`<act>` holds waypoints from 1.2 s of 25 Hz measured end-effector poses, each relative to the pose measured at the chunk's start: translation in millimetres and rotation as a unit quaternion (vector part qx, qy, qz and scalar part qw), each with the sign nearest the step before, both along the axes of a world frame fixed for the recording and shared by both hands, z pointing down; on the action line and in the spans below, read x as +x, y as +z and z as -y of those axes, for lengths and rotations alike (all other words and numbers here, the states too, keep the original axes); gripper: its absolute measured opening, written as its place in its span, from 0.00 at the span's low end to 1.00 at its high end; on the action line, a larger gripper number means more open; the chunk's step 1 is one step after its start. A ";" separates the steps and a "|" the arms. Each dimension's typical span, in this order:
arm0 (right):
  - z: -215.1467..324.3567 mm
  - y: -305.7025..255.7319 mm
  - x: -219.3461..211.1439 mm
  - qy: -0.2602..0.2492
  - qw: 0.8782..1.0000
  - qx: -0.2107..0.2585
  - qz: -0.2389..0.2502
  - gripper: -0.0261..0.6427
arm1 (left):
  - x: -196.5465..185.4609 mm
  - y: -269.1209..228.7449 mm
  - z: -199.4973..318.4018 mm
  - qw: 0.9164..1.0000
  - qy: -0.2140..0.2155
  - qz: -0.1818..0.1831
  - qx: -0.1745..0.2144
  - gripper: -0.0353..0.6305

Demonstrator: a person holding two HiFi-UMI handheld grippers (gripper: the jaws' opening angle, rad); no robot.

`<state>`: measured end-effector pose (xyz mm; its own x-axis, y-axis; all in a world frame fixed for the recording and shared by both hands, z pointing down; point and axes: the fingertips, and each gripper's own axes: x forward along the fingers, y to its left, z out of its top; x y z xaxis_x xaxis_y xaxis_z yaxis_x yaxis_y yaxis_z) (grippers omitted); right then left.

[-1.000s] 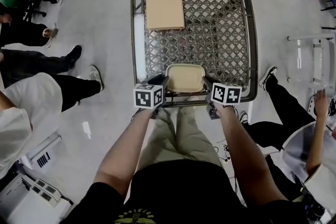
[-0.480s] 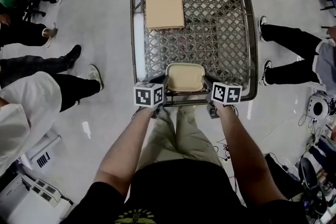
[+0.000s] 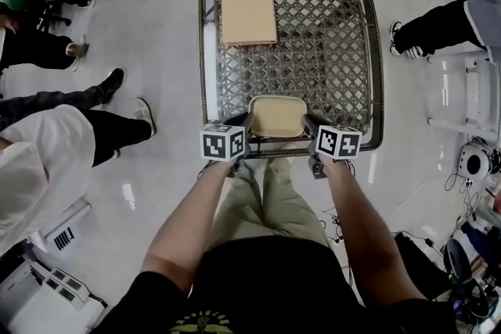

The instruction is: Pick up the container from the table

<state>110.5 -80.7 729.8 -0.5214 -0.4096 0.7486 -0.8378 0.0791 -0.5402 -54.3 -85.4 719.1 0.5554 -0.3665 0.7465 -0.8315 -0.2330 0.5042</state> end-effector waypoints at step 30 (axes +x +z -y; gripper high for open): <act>7.5 -150.8 -5.3 0.002 0.989 0.150 0.002 0.09 | -4.4 -145.3 6.2 0.992 0.026 -0.021 0.118 0.10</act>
<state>105.2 -88.2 579.0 -0.5223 -0.6145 0.5913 -0.8362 0.2327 -0.4967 -58.6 -91.5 573.8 0.6067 -0.4990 0.6188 -0.7948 -0.3905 0.4645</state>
